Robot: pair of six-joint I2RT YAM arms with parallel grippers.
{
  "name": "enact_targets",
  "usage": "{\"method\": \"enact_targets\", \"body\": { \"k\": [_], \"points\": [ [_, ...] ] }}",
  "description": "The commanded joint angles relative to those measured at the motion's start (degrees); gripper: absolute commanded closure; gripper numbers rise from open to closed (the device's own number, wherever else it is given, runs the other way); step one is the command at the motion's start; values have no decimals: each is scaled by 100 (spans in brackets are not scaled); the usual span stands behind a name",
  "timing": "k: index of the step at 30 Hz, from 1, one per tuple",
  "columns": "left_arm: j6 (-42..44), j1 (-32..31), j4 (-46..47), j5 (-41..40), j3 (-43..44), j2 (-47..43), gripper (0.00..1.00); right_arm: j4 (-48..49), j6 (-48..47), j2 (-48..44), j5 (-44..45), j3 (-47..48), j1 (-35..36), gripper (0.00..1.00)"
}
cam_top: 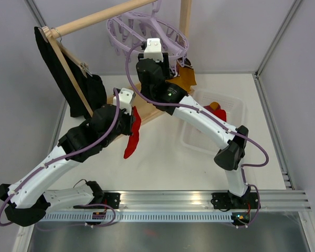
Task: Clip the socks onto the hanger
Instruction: Open the clamp at the hanger.
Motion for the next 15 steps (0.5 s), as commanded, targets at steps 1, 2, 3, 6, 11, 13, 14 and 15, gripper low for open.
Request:
{"method": "enact_targets", "body": {
  "k": [1, 2, 3, 6, 11, 13, 14, 15],
  "points": [
    [211, 11, 29, 39, 234, 5, 98, 243, -164, 62, 152, 293, 12, 41],
    [203, 11, 29, 39, 225, -3, 98, 208, -155, 54, 170, 293, 12, 44],
    [203, 11, 20, 30, 217, -12, 98, 207, -146, 36, 178, 284, 12, 46],
    [203, 11, 29, 48, 190, -21, 98, 164, -94, 1, 170, 249, 3, 51],
    [194, 20, 46, 65, 173, -21, 98, 76, 3, -96, 161, 196, 12, 60],
    [194, 11, 55, 65, 173, -21, 98, 23, 29, -175, 135, 152, 12, 64],
    [185, 11, 81, 74, 181, -30, 98, 14, 29, -210, 109, 91, 12, 65],
    [185, 11, 90, 74, 190, -12, 98, -3, 212, -254, 100, 56, 12, 66]
  ]
}}
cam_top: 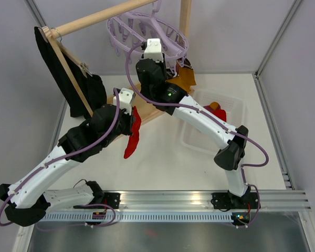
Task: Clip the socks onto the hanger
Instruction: Open the clamp at the hanger.
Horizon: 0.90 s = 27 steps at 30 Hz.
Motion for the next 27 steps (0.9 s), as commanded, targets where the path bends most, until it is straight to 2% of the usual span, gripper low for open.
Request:
{"method": "enact_targets", "body": {
  "k": [1, 6, 10, 19, 27],
  "points": [
    [168, 11, 105, 61, 199, -4, 98, -16, 220, -341, 34, 23, 12, 69],
    [80, 11, 272, 201, 243, 84, 98, -201, 537, -570, -72, -214, 20, 73],
    [-34, 11, 448, 289, 295, 190, 98, -359, 748, -790, -186, -364, 3, 81],
    [-263, 11, 1282, 263, 348, 365, 98, -1035, 1547, -1080, -1310, -461, -304, 100],
    [-254, 11, 2267, 272, 296, 717, 98, -1054, 2040, -1537, -2575, -1014, -840, 100]
  ]
}}
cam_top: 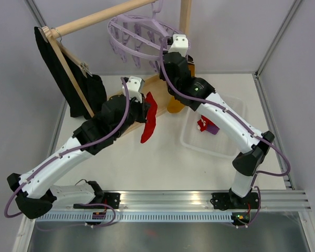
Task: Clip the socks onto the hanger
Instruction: Open the clamp at the hanger.
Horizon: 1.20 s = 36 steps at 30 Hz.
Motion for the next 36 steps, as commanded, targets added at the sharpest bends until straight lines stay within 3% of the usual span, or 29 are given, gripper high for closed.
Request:
{"method": "enact_targets", "body": {
  "k": [1, 11, 17, 24, 36],
  "points": [
    [-27, 11, 818, 71, 169, 147, 98, -60, 403, -409, -701, -203, -255, 100],
    [746, 11, 1846, 141, 125, 692, 98, -60, 526, -708, -1563, -292, -651, 100],
    [1976, 11, 2584, 413, -7, 946, 98, -156, 509, -709, -1923, -125, -817, 100],
    [3048, 134, 2770, 571, 46, 1333, 98, -147, 658, -682, -2336, -64, -1002, 100],
    [3155, 442, 2937, 1090, -25, 1448, 98, -104, 720, -515, -2539, 68, -1038, 100]
  ]
}}
